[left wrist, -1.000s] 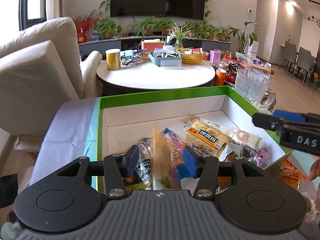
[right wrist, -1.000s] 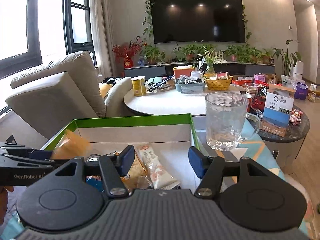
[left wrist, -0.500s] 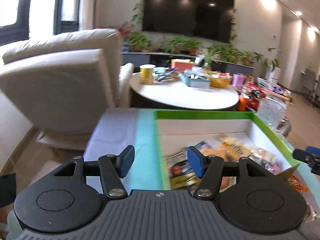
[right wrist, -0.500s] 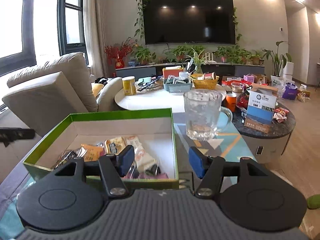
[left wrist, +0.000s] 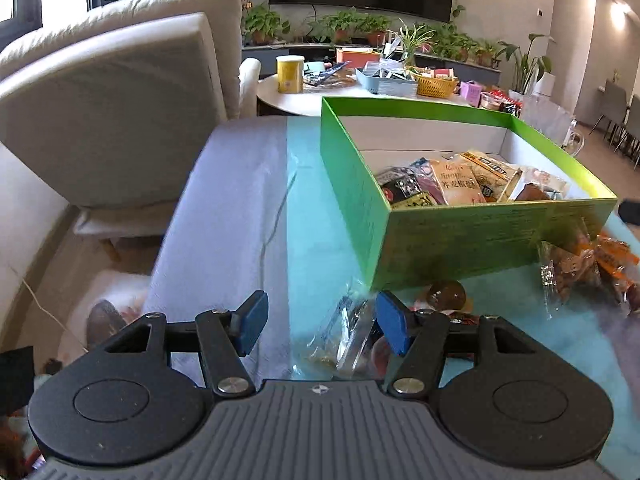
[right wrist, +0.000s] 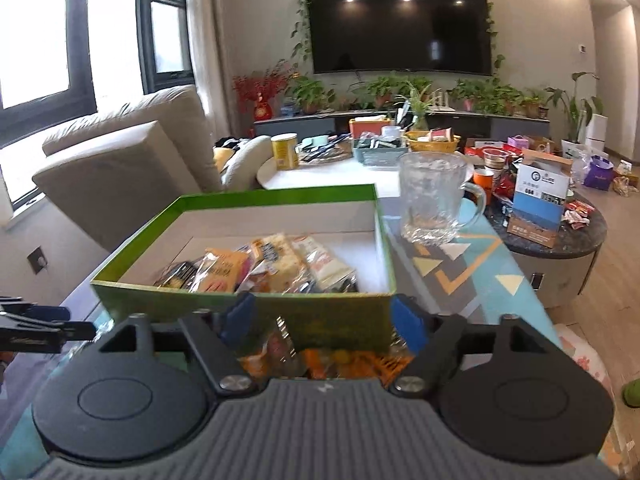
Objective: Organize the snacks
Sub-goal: 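Grasp a clear brown-snack bag with the left gripper while the right grasps a clear orange-snack bag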
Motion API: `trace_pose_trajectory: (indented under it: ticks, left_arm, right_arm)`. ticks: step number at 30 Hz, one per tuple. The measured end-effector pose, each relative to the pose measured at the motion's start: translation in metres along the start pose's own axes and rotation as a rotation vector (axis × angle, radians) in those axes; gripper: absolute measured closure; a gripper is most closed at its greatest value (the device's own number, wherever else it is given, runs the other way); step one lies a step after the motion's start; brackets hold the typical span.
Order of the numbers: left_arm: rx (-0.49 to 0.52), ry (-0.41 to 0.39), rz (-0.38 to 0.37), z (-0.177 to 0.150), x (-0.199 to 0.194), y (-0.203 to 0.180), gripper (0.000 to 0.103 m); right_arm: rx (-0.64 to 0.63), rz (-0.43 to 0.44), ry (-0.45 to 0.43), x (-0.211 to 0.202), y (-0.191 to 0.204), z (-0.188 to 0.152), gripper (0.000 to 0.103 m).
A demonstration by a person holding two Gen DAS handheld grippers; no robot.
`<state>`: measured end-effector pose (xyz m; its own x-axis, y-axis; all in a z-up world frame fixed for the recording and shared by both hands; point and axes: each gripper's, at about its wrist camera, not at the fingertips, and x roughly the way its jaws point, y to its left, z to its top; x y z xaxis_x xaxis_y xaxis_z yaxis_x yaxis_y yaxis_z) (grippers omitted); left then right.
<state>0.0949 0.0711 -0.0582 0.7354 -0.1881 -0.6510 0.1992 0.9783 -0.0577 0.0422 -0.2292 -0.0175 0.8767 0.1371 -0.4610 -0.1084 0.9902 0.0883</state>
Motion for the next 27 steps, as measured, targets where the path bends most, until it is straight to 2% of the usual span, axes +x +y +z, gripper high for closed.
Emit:
trace_pose_trajectory:
  ticks: [3, 7, 11, 19, 24, 27]
  left_arm:
    - [-0.001, 0.001, -0.046, -0.003, -0.002, 0.000, 0.046]
    - [0.047, -0.001, -0.046, -0.009, -0.003, -0.007, 0.046]
    - [0.041, 0.018, -0.065, -0.012, 0.003, -0.009, 0.046]
    - [0.062, -0.022, -0.061, -0.013, 0.010, -0.009, 0.046]
    - [0.071, -0.047, -0.055, -0.015, 0.012, -0.010, 0.046]
    - [0.072, -0.057, -0.039, -0.017, 0.012, -0.012, 0.050]
  right_arm:
    - [-0.029, 0.020, 0.028, 0.003, 0.009, -0.006, 0.055]
    - [-0.071, 0.037, 0.066, 0.015, 0.024, -0.012, 0.055]
    - [-0.122, 0.022, 0.094, 0.028, 0.039, -0.019, 0.055]
    - [-0.159, 0.010, 0.149, 0.051, 0.050, -0.029, 0.055]
    - [-0.197, -0.012, 0.143, 0.056, 0.058, -0.031, 0.055]
    - [-0.221, -0.023, 0.141, 0.058, 0.063, -0.034, 0.055]
